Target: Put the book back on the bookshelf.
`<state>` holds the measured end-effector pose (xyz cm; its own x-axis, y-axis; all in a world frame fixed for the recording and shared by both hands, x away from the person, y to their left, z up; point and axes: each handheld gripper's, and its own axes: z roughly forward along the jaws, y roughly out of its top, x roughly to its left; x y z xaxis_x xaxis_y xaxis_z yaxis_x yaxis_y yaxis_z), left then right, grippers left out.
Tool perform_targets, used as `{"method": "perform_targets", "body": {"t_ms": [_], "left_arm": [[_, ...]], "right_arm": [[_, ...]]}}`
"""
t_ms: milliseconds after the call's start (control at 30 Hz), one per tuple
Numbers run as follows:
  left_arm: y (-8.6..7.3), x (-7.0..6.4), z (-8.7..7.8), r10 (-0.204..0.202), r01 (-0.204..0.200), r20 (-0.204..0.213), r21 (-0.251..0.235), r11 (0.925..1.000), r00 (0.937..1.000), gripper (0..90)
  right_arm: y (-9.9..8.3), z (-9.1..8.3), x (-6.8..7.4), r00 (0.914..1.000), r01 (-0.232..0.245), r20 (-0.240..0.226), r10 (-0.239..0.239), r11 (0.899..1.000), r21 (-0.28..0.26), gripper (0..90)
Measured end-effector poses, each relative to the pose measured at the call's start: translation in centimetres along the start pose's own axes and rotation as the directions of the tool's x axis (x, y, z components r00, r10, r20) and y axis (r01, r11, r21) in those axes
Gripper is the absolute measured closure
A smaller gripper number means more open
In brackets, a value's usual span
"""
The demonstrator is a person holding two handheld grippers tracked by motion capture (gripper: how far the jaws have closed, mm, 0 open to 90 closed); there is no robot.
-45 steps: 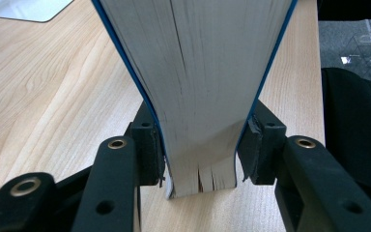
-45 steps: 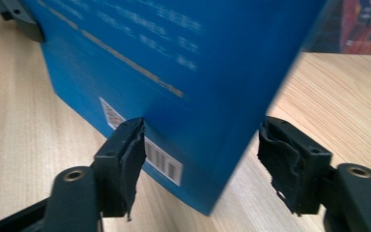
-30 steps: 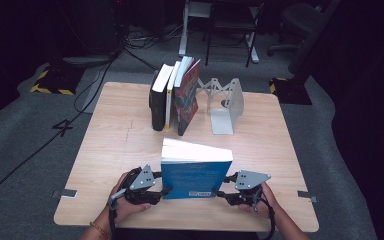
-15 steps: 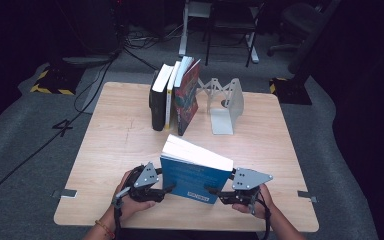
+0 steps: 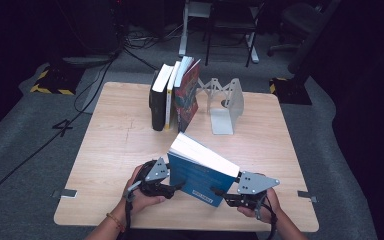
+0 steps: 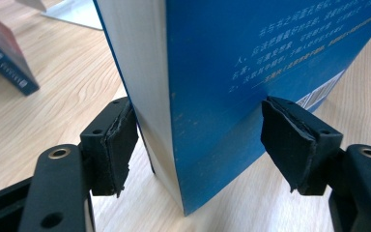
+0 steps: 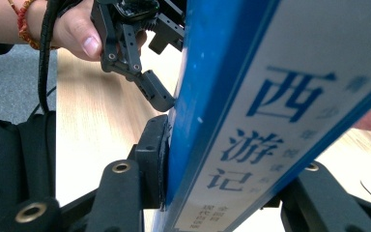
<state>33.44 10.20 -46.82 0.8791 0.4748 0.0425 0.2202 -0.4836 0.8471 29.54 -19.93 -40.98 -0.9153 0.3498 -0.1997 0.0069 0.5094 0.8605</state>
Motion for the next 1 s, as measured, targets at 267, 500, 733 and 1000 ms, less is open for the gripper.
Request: {"method": "perform_targets", "body": {"t_ms": [267, 500, 733, 1000], "left_arm": [[1.0, -0.2, 1.6, 0.010, -0.010, 0.010, -0.005, 0.9999, 0.9999, 26.9], [1.2, -0.2, 1.9, 0.008, -0.008, 0.009, -0.011, 0.9999, 0.9999, 25.3], [1.1, -0.6, 1.8, -0.001, 0.001, -0.004, -0.008, 1.0000, 1.0000, 25.2], [1.0, -0.7, 1.7, -0.008, 0.008, -0.004, -0.008, 0.9999, 1.0000, 25.1]], "right_arm": [[0.6, -1.9, -0.4, 0.9992, -0.008, 0.038, 0.008, 1.000, 0.020, 55.7], [2.2, -3.2, -0.9, 0.9972, -0.050, 0.057, 0.049, 0.999, 0.007, 55.0], [5.2, -4.0, -1.7, 0.9928, -0.109, 0.054, 0.107, 0.993, 0.050, 54.1], [5.9, -2.9, -2.0, 0.9873, -0.153, 0.057, 0.148, 0.984, 0.092, 49.7]]}}
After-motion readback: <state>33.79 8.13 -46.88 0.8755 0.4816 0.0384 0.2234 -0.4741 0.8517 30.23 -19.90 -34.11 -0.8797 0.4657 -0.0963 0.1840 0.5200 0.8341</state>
